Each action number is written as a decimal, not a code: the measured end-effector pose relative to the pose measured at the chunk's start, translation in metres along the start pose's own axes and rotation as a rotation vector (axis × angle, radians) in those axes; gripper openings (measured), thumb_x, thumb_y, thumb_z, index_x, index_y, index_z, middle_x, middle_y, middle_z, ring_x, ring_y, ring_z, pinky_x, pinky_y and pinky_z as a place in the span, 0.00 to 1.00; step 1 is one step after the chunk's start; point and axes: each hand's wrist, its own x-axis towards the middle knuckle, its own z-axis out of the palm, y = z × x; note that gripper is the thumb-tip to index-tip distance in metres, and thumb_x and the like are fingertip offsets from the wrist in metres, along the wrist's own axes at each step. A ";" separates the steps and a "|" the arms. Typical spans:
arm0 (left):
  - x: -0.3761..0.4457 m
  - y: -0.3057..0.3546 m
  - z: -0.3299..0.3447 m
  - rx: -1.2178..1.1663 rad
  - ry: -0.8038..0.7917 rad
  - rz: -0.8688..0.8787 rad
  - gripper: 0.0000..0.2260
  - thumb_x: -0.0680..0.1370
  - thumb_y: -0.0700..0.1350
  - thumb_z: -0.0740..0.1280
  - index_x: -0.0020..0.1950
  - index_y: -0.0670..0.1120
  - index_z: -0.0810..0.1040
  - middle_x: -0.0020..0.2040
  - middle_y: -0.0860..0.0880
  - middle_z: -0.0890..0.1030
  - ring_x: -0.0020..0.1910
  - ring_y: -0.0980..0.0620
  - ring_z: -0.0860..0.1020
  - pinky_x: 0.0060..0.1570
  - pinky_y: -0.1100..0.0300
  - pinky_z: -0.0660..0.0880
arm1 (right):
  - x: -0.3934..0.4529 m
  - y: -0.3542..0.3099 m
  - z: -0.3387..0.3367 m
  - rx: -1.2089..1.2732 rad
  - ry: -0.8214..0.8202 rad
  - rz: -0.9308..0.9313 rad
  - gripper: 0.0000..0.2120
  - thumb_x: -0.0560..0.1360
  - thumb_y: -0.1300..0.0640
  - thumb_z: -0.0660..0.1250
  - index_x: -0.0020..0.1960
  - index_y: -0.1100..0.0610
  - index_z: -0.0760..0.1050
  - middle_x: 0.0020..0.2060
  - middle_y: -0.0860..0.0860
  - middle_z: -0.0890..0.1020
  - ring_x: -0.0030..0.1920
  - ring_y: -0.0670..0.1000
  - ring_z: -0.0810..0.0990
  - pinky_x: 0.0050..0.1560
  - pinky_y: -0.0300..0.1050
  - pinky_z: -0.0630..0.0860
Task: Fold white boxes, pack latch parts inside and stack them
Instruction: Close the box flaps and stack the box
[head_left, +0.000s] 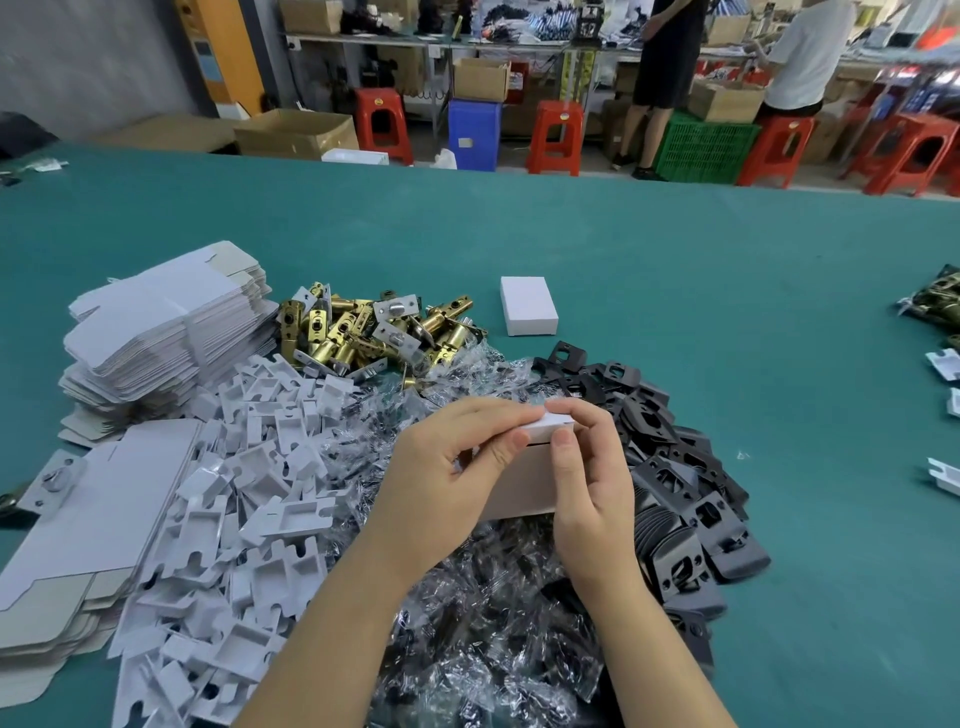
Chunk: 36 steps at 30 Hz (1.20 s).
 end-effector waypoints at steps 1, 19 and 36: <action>0.000 0.000 0.000 -0.001 -0.006 -0.007 0.11 0.80 0.49 0.67 0.61 0.57 0.84 0.58 0.61 0.83 0.61 0.57 0.79 0.55 0.66 0.76 | 0.000 0.000 0.000 0.006 0.001 0.002 0.10 0.82 0.45 0.57 0.60 0.40 0.73 0.52 0.36 0.81 0.48 0.42 0.80 0.43 0.29 0.72; -0.002 -0.010 -0.013 -0.223 -0.112 -0.141 0.12 0.80 0.49 0.67 0.60 0.63 0.84 0.61 0.59 0.83 0.63 0.53 0.79 0.54 0.64 0.78 | 0.001 0.001 0.001 0.028 -0.027 0.019 0.10 0.82 0.42 0.57 0.60 0.33 0.72 0.53 0.38 0.80 0.49 0.43 0.80 0.40 0.31 0.74; -0.007 -0.009 -0.015 -0.189 -0.120 -0.142 0.17 0.82 0.44 0.64 0.65 0.62 0.81 0.63 0.57 0.81 0.58 0.57 0.78 0.47 0.66 0.77 | 0.001 -0.001 0.001 0.045 -0.032 0.028 0.10 0.81 0.42 0.57 0.59 0.31 0.72 0.52 0.37 0.80 0.48 0.45 0.80 0.38 0.40 0.78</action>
